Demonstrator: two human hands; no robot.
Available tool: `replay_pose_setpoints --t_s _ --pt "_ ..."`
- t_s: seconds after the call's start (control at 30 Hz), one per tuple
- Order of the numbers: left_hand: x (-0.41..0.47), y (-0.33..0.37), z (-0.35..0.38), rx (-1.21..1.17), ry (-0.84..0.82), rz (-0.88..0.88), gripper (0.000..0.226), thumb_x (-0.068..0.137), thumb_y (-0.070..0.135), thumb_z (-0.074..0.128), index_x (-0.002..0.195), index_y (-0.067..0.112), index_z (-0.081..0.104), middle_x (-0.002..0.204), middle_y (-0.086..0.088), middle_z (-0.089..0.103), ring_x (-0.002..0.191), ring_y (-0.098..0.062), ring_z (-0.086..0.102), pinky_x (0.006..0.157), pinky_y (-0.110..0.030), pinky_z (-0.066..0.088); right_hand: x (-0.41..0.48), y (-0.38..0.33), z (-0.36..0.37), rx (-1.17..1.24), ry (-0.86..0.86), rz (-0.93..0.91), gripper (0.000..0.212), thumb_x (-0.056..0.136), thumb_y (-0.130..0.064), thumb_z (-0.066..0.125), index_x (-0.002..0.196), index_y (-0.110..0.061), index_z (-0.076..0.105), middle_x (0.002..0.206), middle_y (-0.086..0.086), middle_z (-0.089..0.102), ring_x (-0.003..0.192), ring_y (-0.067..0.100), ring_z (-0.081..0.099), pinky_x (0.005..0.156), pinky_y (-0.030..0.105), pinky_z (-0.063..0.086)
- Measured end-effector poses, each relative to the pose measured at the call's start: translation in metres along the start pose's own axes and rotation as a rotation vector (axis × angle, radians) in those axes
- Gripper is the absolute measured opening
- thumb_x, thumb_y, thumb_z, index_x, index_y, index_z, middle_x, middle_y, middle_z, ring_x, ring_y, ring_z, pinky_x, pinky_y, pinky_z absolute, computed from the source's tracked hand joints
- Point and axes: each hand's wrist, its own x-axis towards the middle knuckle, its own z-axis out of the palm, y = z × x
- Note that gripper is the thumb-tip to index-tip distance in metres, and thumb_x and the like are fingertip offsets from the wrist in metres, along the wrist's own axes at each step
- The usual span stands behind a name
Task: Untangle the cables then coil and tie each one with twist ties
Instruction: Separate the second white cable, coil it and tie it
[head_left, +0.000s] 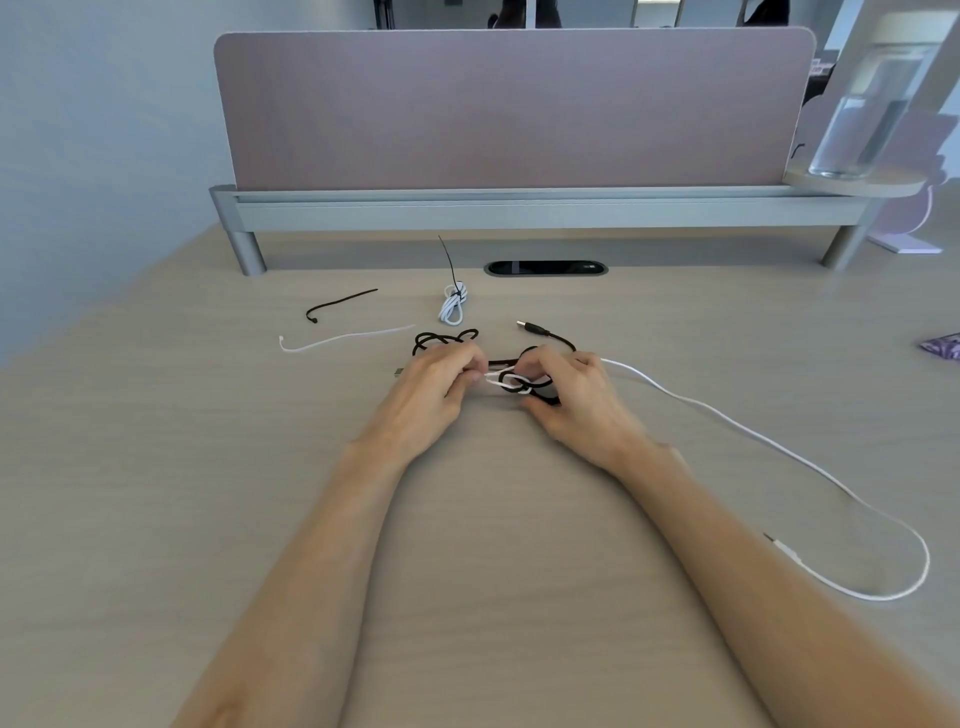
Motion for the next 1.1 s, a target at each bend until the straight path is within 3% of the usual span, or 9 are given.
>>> replay_pose_setpoints --t_s 0.13,0.27,0.37,0.5,0.67,0.77,0.9,1.0,1.1 --pt "0.001 -0.004 0.004 0.030 0.010 0.070 0.014 0.086 0.004 0.057 0.090 0.016 0.062 0.089 0.010 0.059 0.085 -0.016 0.054 0.077 -0.036 0.046 0.000 0.004 -0.001 0.040 0.079 -0.035 0.017 0.081 -0.002 0.065 0.095 -0.013 0.064 0.091 -0.006 0.073 0.078 0.014 0.060 0.082 0.030 0.043" --pt "0.000 0.001 0.009 0.064 0.041 0.074 0.021 0.078 0.024 0.062 0.097 0.016 0.066 0.098 0.006 0.059 0.094 -0.015 0.054 0.084 -0.031 0.043 0.000 0.003 0.000 0.067 0.082 0.007 0.010 0.084 -0.010 0.066 0.094 -0.015 0.067 0.084 -0.001 0.071 0.074 0.019 0.055 0.075 0.027 0.041" --pt "0.003 0.006 0.012 0.129 0.123 0.133 0.025 0.084 0.040 0.066 0.088 0.015 0.065 0.087 0.005 0.059 0.081 -0.018 0.052 0.073 -0.030 0.043 0.000 0.003 0.000 0.058 0.085 -0.037 0.009 0.087 -0.017 0.062 0.093 -0.014 0.069 0.076 0.002 0.068 0.068 0.023 0.056 0.073 0.035 0.045" --pt "0.003 0.009 0.011 0.147 0.147 0.189 0.023 0.093 0.032 0.055 0.082 0.014 0.063 0.079 0.005 0.057 0.075 -0.019 0.048 0.062 -0.036 0.043 -0.001 0.001 -0.001 0.081 0.123 -0.033 0.015 0.092 -0.019 0.058 0.095 -0.013 0.072 0.075 0.000 0.069 0.066 0.022 0.059 0.065 0.038 0.050" --pt "0.003 0.006 0.010 -0.132 0.221 -0.091 0.015 0.091 0.025 0.061 0.078 0.017 0.062 0.074 0.011 0.055 0.074 -0.010 0.047 0.067 -0.029 0.042 0.002 -0.010 -0.005 0.324 0.238 0.179 0.013 0.093 -0.008 0.057 0.096 -0.013 0.069 0.091 0.000 0.072 0.082 0.015 0.065 0.074 0.031 0.051" --pt "0.005 0.007 0.016 -0.266 0.192 -0.258 0.011 0.087 0.021 0.065 0.077 0.020 0.063 0.069 0.015 0.058 0.060 -0.008 0.044 0.061 -0.029 0.039 0.003 -0.013 -0.008 0.478 0.118 0.289 0.010 0.095 -0.013 0.052 0.089 -0.012 0.060 0.092 0.002 0.064 0.073 0.006 0.053 0.068 0.025 0.042" --pt "0.007 0.007 0.020 -0.241 0.128 -0.339 0.012 0.086 0.022 0.065 0.074 0.025 0.062 0.060 0.017 0.053 0.054 -0.007 0.039 0.056 -0.028 0.036 0.002 -0.018 -0.014 0.652 -0.018 0.340 0.032 0.089 -0.023 0.056 0.064 -0.006 0.049 0.086 0.000 0.051 0.077 0.008 0.046 0.068 0.018 0.033" --pt "0.008 0.004 0.016 -0.191 0.140 -0.441 0.018 0.086 0.025 0.063 0.069 0.026 0.057 0.061 0.011 0.052 0.055 -0.007 0.044 0.058 -0.027 0.038 0.002 -0.018 -0.017 0.826 0.007 0.342 0.042 0.089 -0.017 0.063 0.053 -0.008 0.043 0.079 0.004 0.048 0.067 0.012 0.041 0.061 0.024 0.029" --pt "0.008 0.000 0.011 -0.163 0.138 -0.535 0.014 0.085 0.024 0.061 0.071 0.023 0.057 0.065 0.009 0.055 0.060 -0.009 0.049 0.062 -0.028 0.041 0.003 -0.012 -0.023 0.983 0.046 0.376 0.024 0.081 -0.021 0.056 0.060 -0.010 0.055 0.072 0.004 0.048 0.071 0.016 0.039 0.070 0.034 0.027"
